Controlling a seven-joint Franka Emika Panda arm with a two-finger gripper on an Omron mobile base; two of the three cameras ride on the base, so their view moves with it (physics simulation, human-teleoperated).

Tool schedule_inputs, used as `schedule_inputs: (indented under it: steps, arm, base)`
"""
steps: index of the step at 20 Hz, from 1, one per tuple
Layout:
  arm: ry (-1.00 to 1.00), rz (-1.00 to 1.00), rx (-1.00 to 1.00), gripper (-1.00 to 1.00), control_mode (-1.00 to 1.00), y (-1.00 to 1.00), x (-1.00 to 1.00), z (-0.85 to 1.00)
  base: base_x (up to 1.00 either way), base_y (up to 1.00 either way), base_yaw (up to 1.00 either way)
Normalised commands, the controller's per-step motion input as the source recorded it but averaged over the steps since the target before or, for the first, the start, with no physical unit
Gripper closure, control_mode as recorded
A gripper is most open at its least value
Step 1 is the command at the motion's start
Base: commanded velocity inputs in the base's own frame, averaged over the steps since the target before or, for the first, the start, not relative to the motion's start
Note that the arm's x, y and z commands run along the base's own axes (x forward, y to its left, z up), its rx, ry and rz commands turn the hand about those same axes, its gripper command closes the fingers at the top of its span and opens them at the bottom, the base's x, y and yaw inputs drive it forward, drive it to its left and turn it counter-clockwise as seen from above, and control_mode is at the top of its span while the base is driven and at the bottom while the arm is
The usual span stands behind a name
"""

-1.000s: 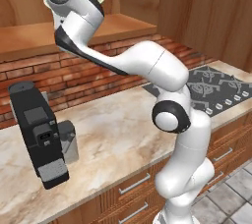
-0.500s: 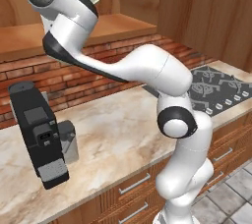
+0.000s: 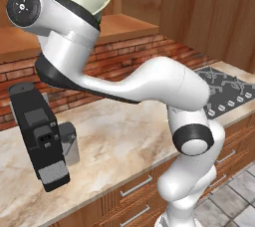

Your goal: Move the bowls from the cabinet to the plates on the dining table.

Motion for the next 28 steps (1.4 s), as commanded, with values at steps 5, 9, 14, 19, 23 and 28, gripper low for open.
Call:
schedule_inputs:
  steps: [5, 9, 14, 19, 23, 28]
  arm:
    - [-0.05, 0.03, -0.10, 1.00, -1.00, -0.58, -0.76, -0.41]
    - [-0.06, 0.02, -0.06, 1.00, -1.00, -0.57, -0.81, -0.50]
    - [-0.06, 0.02, -0.08, 1.00, -1.00, -0.60, -0.68, -0.63]
    - [-0.08, 0.01, -0.15, 1.00, -1.00, -0.76, -0.25, -0.66]
    - [-0.09, 0.00, -0.19, 1.00, -1.00, -0.85, -0.02, -0.48]
    - [-0.07, 0.00, -0.13, 1.00, -1.00, -0.76, 0.00, -0.34]
  base:
    - [0.00, 0.00, 0.00]
    - [0.00, 0.00, 0.00]
    - [0.00, 0.00, 0.00]
    - [0.00, 0.00, 0.00]
    - [0.00, 0.00, 0.00]
    - [0.00, 0.00, 0.00]
